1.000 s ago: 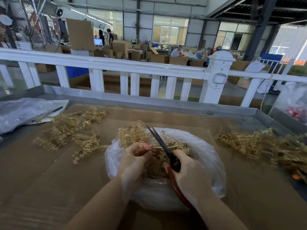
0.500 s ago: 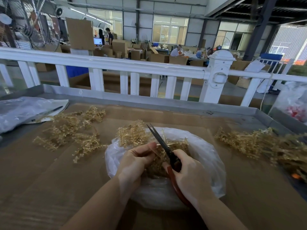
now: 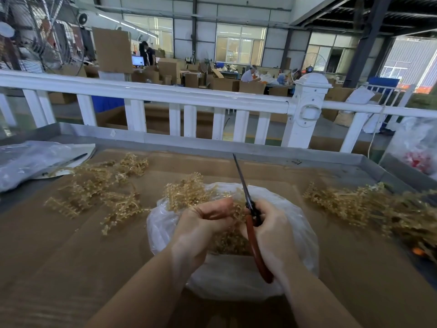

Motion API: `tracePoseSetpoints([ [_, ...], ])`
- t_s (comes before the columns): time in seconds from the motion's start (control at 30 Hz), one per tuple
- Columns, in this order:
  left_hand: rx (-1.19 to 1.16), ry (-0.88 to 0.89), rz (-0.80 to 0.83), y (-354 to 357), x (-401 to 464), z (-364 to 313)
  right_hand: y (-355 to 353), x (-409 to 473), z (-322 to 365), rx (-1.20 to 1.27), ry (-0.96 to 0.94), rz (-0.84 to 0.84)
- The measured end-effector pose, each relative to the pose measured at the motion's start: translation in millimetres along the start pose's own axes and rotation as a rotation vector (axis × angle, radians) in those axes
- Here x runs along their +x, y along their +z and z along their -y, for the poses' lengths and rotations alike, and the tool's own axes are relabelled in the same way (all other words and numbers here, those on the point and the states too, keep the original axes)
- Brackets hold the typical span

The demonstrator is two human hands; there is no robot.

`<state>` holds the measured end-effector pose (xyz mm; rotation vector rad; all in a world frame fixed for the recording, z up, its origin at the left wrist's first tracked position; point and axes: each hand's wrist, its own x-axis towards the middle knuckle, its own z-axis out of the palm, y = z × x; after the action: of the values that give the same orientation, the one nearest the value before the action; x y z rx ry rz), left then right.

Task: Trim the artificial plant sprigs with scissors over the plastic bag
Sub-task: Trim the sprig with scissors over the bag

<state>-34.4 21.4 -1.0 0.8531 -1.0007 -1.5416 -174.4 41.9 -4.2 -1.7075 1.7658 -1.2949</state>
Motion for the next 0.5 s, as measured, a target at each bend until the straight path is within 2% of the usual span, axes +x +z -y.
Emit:
tracePoseSetpoints([
  [0.13, -0.374, -0.216, 0.032, 3.6, 1.0, -1.4, 3.1, -1.5, 0.3, 0.016, -0.023, -0.010],
  [0.33, -0.522, -0.311, 0.010, 9.2, -2.8, 4.0, 4.2, -4.8, -0.4, -0.021, -0.107, -0.028],
  [0.5, -0.646, -0.364, -0.015, 8.8, 0.4, 1.0, 4.5, -9.0, -4.5, -0.160, -0.203, -0.017],
])
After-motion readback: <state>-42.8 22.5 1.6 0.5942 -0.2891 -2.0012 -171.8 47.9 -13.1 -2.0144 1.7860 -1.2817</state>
